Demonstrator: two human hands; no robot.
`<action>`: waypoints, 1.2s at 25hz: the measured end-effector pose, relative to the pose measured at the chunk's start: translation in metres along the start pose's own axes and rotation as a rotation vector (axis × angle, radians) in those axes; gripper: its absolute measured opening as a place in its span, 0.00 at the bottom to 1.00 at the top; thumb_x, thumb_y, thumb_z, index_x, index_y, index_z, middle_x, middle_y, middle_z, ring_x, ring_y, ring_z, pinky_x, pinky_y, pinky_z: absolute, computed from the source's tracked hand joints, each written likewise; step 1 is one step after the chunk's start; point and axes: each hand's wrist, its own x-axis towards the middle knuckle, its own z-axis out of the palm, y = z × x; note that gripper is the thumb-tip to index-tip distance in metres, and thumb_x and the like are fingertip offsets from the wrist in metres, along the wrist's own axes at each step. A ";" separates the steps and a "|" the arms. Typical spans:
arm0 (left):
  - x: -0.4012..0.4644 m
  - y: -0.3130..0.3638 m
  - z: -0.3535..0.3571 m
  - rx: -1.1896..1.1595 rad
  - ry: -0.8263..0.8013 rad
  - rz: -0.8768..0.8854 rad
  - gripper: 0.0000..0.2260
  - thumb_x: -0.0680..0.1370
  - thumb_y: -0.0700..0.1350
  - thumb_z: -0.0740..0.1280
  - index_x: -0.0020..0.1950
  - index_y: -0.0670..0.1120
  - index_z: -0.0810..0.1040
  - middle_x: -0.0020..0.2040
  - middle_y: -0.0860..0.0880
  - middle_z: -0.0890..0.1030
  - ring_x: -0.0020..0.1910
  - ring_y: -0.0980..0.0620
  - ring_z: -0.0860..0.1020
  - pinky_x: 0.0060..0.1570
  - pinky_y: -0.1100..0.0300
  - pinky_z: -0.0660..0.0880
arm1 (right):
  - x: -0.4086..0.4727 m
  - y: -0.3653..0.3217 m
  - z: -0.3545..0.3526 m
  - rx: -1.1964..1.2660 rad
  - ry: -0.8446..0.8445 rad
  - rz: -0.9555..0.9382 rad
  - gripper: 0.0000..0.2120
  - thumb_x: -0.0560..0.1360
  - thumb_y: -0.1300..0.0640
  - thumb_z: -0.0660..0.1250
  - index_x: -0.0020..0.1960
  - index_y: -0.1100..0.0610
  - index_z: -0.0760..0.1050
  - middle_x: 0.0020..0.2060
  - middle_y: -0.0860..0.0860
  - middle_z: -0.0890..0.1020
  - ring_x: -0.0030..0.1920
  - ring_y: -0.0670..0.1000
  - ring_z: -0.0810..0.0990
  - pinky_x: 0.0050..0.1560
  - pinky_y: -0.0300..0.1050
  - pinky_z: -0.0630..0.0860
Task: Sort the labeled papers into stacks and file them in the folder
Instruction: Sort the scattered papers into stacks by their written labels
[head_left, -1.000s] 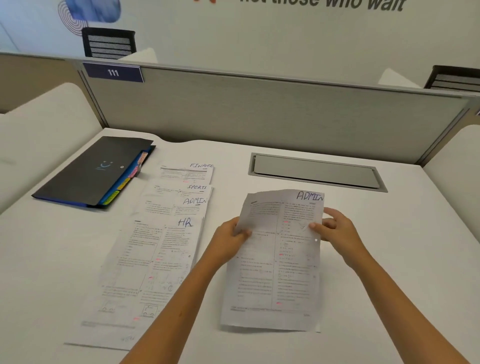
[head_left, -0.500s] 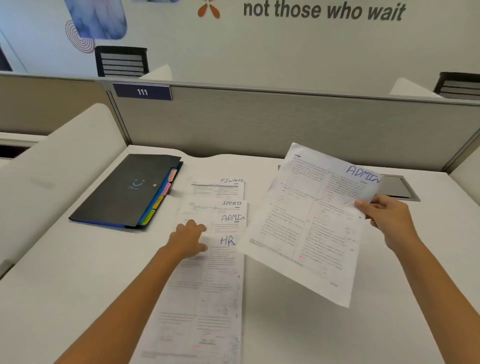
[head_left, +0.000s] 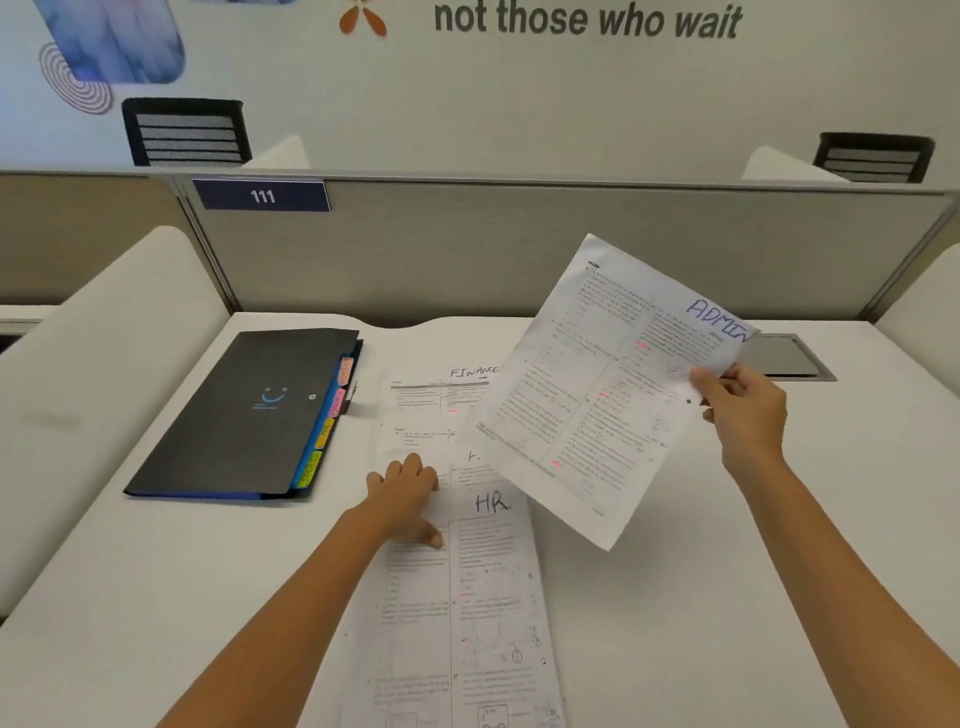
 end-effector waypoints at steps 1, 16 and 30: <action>0.001 -0.001 0.000 -0.011 -0.004 0.013 0.32 0.66 0.62 0.73 0.63 0.51 0.67 0.61 0.50 0.65 0.60 0.49 0.65 0.59 0.51 0.63 | -0.001 -0.002 0.008 0.032 0.022 -0.011 0.07 0.74 0.57 0.70 0.49 0.60 0.78 0.45 0.53 0.83 0.38 0.48 0.79 0.34 0.38 0.75; -0.039 -0.013 -0.015 -0.527 0.235 0.213 0.11 0.79 0.46 0.65 0.39 0.59 0.70 0.43 0.68 0.76 0.48 0.64 0.73 0.61 0.57 0.55 | 0.008 -0.036 0.108 0.255 -0.067 -0.102 0.03 0.75 0.61 0.68 0.49 0.57 0.78 0.44 0.51 0.83 0.38 0.44 0.81 0.36 0.37 0.80; -0.037 -0.033 -0.024 -0.623 0.142 0.212 0.08 0.78 0.49 0.65 0.42 0.60 0.71 0.48 0.66 0.78 0.55 0.51 0.74 0.61 0.55 0.63 | -0.014 0.030 0.136 -0.159 -0.220 -0.024 0.07 0.75 0.61 0.68 0.53 0.60 0.77 0.48 0.54 0.81 0.40 0.56 0.82 0.32 0.34 0.80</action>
